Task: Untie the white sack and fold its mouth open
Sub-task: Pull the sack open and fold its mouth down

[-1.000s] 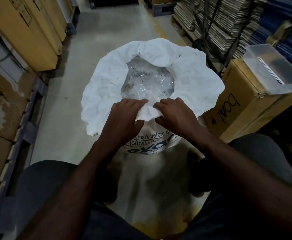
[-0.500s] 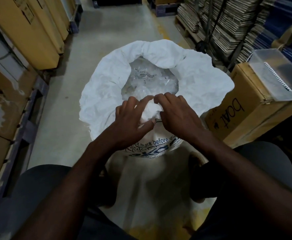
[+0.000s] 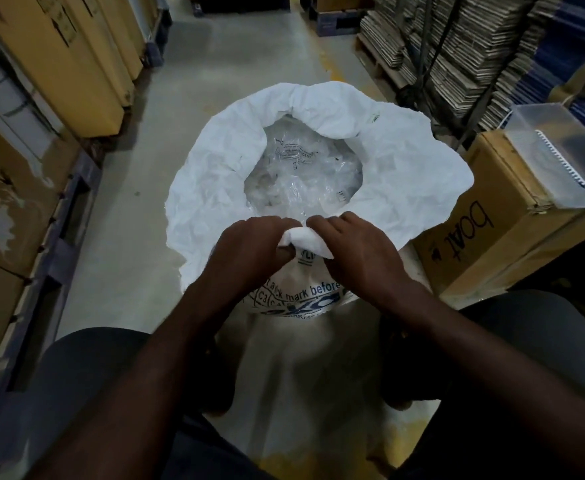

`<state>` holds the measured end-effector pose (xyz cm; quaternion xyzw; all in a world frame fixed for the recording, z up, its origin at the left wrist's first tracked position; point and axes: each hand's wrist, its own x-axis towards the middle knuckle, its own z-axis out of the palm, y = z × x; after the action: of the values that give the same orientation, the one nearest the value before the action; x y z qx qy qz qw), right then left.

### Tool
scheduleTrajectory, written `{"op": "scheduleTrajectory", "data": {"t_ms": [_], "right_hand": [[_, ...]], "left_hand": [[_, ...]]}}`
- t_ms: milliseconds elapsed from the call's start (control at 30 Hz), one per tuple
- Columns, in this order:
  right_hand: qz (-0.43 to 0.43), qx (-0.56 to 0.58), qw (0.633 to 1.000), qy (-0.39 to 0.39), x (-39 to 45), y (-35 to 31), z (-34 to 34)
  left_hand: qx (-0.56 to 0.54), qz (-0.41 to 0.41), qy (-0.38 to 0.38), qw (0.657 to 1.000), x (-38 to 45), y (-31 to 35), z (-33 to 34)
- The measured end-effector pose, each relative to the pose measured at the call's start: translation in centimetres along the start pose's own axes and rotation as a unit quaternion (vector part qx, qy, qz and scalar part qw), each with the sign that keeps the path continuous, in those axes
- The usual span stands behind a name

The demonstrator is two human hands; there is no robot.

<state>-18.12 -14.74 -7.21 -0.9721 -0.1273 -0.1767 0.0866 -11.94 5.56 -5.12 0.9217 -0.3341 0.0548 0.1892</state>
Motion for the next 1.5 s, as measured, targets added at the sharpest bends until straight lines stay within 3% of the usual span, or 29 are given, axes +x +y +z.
{"op": "scheduleTrajectory", "data": {"t_ms": [200,333,533,667,733,867,1000,1100,1200,1267,1367,1500], "right_hand": [[0.034,0.206,0.968,-0.137,-0.7,2.2,-1.3],[0.022,0.132,0.980,-0.148,0.6,4.3,-2.3],[-0.078,-0.012,0.996,-0.043,1.1,2.6,-0.1],[-0.084,-0.031,0.996,0.028,1.5,1.6,0.7],[-0.070,0.036,0.997,-0.004,1.3,1.9,0.0],[0.005,0.136,0.980,-0.148,0.0,5.2,-2.9],[0.050,0.081,0.973,-0.212,0.1,7.6,-3.5],[0.012,-0.021,0.985,-0.173,1.2,7.2,-1.4],[0.025,0.002,0.997,-0.071,2.0,6.4,-1.2],[0.044,-0.010,0.999,-0.028,2.3,5.9,-1.8],[0.032,0.000,0.999,-0.012,2.1,4.9,-2.2],[-0.006,0.008,1.000,-0.011,1.4,4.2,-2.1]], "left_hand": [[0.115,0.051,0.065,0.990,0.7,-0.8,1.1],[0.068,0.053,0.020,0.996,0.2,0.0,2.0],[-0.045,0.006,-0.129,0.991,-0.1,0.9,2.1],[-0.043,0.002,-0.069,0.997,0.7,0.5,1.1],[-0.010,-0.010,-0.023,1.000,0.8,0.6,0.7],[0.047,0.002,0.006,0.999,1.1,0.5,0.5],[0.075,0.044,0.009,0.996,0.8,1.0,0.9],[0.056,0.049,0.005,0.997,0.5,1.7,1.6],[0.004,0.055,-0.008,0.998,0.4,1.8,2.0],[-0.084,0.016,-0.030,0.996,0.4,2.4,2.2],[-0.224,-0.115,-0.057,0.966,1.3,3.8,2.6],[-0.274,-0.110,-0.054,0.954,3.3,3.8,2.6]]}}
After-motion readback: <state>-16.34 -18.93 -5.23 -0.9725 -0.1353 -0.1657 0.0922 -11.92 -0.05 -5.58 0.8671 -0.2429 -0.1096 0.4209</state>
